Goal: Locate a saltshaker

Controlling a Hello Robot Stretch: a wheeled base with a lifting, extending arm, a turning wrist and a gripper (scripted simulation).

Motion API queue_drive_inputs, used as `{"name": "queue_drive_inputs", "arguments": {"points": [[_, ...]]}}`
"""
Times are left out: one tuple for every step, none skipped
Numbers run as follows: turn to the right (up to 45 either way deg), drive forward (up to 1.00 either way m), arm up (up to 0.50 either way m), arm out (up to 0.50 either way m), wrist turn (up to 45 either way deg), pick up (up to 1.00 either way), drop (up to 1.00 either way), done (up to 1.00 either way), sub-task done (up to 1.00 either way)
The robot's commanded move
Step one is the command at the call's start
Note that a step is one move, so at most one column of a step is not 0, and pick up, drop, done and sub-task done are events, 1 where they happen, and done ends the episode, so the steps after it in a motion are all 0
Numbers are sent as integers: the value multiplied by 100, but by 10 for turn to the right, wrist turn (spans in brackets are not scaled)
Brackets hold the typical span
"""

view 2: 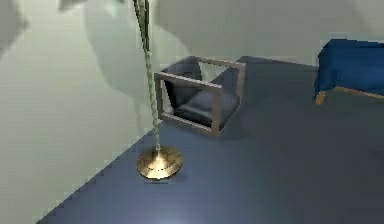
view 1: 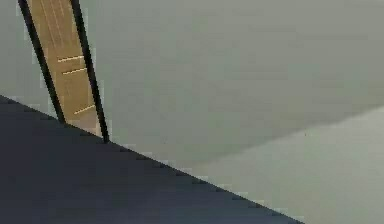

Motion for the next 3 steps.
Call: {"name": "queue_drive_inputs", "arguments": {"points": [[-390, 0, 0, 0, 0, 0, 0, 0, 0], [0, 100, 0, 0, 0, 0, 0, 0, 0], [0, 100, 0, 0, 0, 0, 0, 0, 0]]}}
